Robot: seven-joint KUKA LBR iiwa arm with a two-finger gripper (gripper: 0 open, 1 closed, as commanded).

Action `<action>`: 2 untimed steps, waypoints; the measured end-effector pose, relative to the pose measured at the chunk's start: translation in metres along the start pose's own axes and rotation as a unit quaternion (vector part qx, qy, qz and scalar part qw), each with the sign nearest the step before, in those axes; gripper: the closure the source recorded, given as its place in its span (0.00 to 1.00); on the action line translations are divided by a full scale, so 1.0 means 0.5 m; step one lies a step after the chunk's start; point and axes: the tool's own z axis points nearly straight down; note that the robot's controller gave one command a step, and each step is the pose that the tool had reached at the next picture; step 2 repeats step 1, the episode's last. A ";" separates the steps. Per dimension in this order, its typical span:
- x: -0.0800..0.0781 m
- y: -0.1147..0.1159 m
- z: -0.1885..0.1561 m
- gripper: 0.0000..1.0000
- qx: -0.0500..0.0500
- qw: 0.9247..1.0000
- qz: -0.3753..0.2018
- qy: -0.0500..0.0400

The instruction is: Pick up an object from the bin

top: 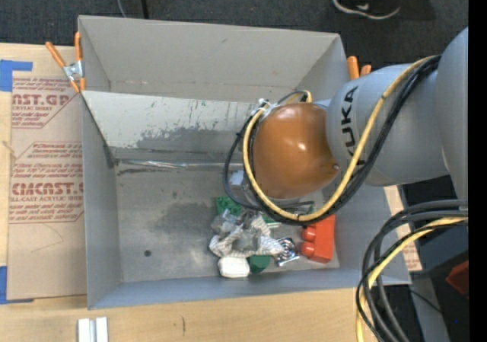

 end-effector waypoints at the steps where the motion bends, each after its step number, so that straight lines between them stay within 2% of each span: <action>1: 0.001 0.003 -0.040 1.00 -0.003 1.000 0.000 0.002; 2: 0.001 0.003 -0.040 1.00 -0.003 1.000 0.000 0.002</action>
Offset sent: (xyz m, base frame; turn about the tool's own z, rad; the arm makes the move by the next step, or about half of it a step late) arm 0.0001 -0.0001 0.0346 0.0000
